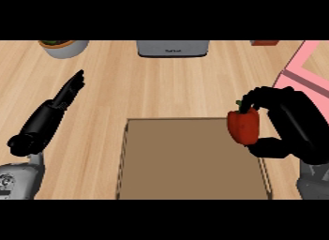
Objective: Pick the bell pepper from the tray and place it in the cardboard box
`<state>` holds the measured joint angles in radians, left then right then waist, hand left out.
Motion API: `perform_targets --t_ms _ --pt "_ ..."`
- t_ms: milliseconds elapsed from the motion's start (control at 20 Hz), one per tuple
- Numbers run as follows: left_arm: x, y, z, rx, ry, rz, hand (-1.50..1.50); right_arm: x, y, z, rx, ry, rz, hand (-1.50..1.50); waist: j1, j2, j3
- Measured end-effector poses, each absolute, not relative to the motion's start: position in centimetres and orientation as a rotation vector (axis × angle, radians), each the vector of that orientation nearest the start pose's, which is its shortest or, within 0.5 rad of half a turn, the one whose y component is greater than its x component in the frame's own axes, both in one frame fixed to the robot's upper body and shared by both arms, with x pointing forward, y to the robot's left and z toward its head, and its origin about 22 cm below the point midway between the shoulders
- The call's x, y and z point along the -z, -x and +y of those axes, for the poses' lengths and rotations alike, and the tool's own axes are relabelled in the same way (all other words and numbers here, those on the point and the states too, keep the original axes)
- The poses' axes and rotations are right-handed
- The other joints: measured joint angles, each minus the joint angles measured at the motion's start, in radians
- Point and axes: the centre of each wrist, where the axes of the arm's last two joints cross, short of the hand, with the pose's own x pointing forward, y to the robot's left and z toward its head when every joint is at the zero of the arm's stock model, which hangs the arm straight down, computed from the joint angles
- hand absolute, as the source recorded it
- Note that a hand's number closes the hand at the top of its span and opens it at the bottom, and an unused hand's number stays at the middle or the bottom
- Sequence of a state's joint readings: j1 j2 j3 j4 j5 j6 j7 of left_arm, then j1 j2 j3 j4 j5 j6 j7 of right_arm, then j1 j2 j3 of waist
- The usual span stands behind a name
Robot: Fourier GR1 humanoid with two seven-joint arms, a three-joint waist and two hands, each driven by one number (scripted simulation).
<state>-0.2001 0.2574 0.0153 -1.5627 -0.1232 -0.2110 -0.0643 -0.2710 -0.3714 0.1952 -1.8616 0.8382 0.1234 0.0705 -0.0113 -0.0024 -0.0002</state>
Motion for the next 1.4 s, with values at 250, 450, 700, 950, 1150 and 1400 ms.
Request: perform_targets --t_ms 250,450,700,950,1150,1400 --pt "-6.4 -28.5 27.3 0.521 -0.103 -1.751 0.0 -16.2 -28.4 -25.8 -0.872 0.977 -1.772 1.5 0.008 0.002 0.0" --pt "-5.9 -28.8 26.7 0.531 -0.097 -1.747 0.0 -18.3 -30.4 -29.5 -0.747 1.022 -1.721 1.5 0.012 0.004 0.0" --pt "-6.4 -29.2 27.0 0.535 -0.097 -1.757 0.0 -19.6 -33.2 -34.3 -0.725 1.11 -1.636 1.5 0.021 0.006 0.0" --pt "-6.8 -29.6 26.8 0.538 -0.085 -1.757 0.0 -18.6 -35.1 -38.1 -0.839 1.107 -1.46 1.5 0.029 0.009 0.0" --pt "-6.5 -29.6 26.6 0.545 -0.079 -1.757 0.0 -18.0 -35.9 -40.9 -0.921 1.029 -1.309 1.5 0.034 0.011 0.001" --pt "-6.6 -29.8 26.2 0.548 -0.074 -1.765 0.0 -16.3 -36.2 -44.4 -1.025 0.952 -1.163 1.5 0.041 0.013 0.001"
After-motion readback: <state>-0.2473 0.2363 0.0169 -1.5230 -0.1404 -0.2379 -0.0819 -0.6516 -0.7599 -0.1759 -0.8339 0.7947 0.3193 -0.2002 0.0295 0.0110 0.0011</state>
